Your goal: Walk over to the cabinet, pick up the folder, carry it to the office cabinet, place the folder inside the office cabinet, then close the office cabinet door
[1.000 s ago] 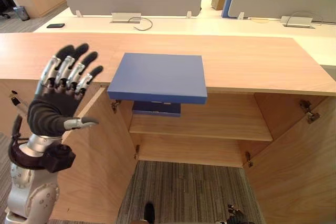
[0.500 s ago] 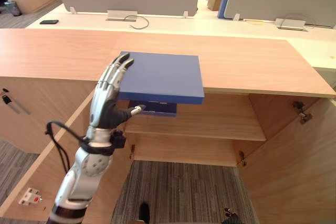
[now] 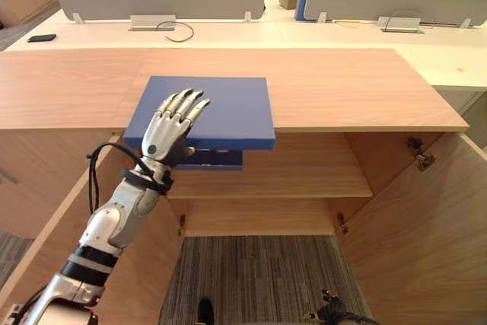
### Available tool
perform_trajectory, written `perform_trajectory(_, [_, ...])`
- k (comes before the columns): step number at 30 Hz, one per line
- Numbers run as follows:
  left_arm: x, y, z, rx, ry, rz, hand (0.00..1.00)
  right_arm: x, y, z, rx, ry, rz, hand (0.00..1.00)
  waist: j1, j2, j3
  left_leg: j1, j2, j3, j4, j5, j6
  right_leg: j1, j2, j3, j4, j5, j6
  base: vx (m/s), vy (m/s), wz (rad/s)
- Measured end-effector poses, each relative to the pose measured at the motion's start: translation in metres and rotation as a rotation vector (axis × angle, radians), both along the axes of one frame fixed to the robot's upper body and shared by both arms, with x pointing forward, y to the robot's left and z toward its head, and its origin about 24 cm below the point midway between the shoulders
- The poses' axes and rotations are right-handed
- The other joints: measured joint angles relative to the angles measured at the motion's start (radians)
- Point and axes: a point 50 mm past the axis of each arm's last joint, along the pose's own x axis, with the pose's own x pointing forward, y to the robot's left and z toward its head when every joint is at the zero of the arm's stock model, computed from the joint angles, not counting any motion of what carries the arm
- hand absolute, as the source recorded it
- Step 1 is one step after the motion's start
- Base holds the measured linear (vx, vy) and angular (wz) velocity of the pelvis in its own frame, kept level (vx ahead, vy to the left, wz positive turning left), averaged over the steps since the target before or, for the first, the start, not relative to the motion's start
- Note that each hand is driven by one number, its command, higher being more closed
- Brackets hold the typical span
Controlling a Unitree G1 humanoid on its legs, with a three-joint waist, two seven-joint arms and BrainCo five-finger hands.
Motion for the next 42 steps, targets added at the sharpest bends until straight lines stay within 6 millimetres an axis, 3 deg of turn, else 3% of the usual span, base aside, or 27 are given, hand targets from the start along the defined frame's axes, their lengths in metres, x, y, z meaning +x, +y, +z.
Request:
perform_trajectory(11, [0.009,0.014,-0.006,0.12,0.041,0.049,0.0,0.004,0.0,0.001,0.0,-0.012,0.003,0.0,-0.023,0.001,0.001,0.006,-0.006,0.008,0.0,-0.014,0.003,0.001,-0.009,0.006,-0.008,0.0,0.001,-0.01,0.008,-0.02])
perform_trajectory(26, [0.012,0.02,-0.016,0.119,0.092,0.083,0.0,0.004,0.0,0.001,-0.001,-0.011,0.0,0.0,-0.038,0.002,0.001,0.014,-0.004,0.018,-0.001,-0.019,0.0,0.004,-0.01,0.014,-0.01,0.001,0.003,0.0,0.002,-0.01])
perform_trajectory(27, [0.013,0.021,-0.018,0.12,0.102,0.092,1.0,0.004,0.0,0.001,-0.001,-0.011,0.0,0.0,-0.038,0.002,0.001,0.015,-0.004,0.02,-0.001,-0.019,-0.001,0.004,-0.01,0.016,-0.01,0.001,0.003,-0.03,0.02,-0.08])
perform_trajectory(30, [0.016,0.03,-0.026,0.107,0.129,0.151,1.0,0.003,0.0,0.001,-0.001,-0.009,0.0,0.0,-0.039,0.003,0.001,0.02,-0.003,0.028,-0.001,-0.023,-0.002,0.004,-0.01,0.027,-0.011,0.001,0.003,-0.01,0.012,-0.1])
perform_trajectory(42, [0.025,0.031,-0.018,0.072,0.036,0.229,1.0,0.004,0.0,0.001,-0.006,-0.014,0.0,0.0,-0.047,0.005,0.001,0.027,-0.002,0.039,-0.001,-0.027,-0.005,0.008,-0.011,0.034,-0.011,0.001,0.004,0.0,0.003,-0.01])
